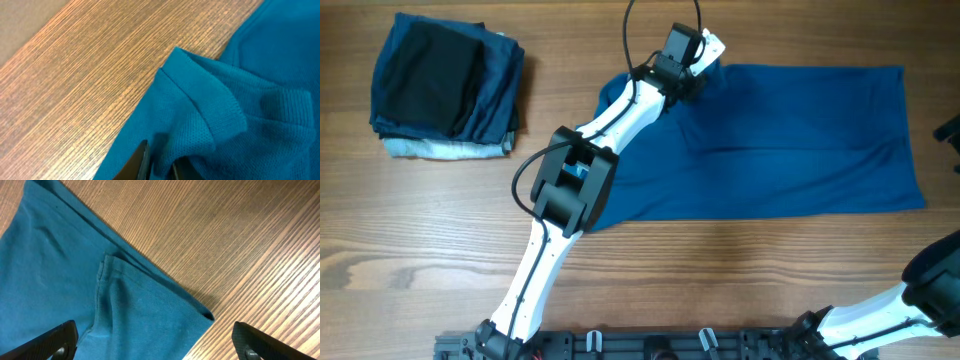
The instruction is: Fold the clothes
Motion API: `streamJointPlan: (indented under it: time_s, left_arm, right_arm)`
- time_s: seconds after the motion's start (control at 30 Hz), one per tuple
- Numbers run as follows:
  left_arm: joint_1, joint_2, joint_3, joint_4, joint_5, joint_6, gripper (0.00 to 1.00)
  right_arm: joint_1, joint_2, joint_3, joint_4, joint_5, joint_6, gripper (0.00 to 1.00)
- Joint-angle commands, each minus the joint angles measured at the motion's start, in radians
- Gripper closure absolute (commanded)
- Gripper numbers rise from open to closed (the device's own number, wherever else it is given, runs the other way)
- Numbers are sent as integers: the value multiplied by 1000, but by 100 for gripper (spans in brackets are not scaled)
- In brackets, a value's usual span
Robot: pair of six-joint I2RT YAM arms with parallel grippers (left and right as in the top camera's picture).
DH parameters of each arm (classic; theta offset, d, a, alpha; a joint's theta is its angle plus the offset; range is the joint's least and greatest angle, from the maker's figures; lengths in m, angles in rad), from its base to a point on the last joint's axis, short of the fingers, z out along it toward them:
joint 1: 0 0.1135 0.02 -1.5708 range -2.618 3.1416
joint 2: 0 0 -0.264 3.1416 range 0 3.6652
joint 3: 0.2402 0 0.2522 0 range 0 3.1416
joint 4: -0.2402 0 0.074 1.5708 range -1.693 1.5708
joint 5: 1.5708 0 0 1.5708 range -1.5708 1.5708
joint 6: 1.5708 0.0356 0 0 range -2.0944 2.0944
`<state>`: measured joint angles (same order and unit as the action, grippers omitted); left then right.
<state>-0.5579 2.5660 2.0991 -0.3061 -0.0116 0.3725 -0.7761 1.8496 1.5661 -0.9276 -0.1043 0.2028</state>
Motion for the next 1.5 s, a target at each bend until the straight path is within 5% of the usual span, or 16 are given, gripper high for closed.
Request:
streamJointPlan:
  time_s: [0.0,0.17,0.3,0.33,0.43,0.5,0.57,0.67,0.87,1.47]
  left_arm:
    - [34,-42,0,3,-16,-122,90]
    - [97,-78,0,4,0,-228,87]
    - [136,-126,2,23,62,-285,83]
    - [143,-134,2,28,110,-285,81]
    - [150,-133,2,0,211,-301,67]
    - [136,-144,3,-39,225,-158,45]
    - [101,-150,7,-109,102,-14,38]
    - [22,-148,7,-148,-111,217,36]
    - [10,-122,7,-134,-181,348,31]
    - [4,14,7,-47,-140,335,36]
  right_arm:
    - [-2,-13,11,1,-9,-16,0]
    - [-2,-13,11,104,-10,-13,0]
    - [-2,-13,11,156,-154,486,0]
    - [-2,-13,11,169,-168,512,0]
    - [-2,-13,11,142,-232,238,0]
    - [7,-11,10,139,-240,126,0]
    - [14,-8,10,111,-226,89,0]
    - [16,-7,-16,118,-226,87,0]
    - [52,7,-24,120,-226,86,0]
    - [80,10,-148,276,-227,45,0]
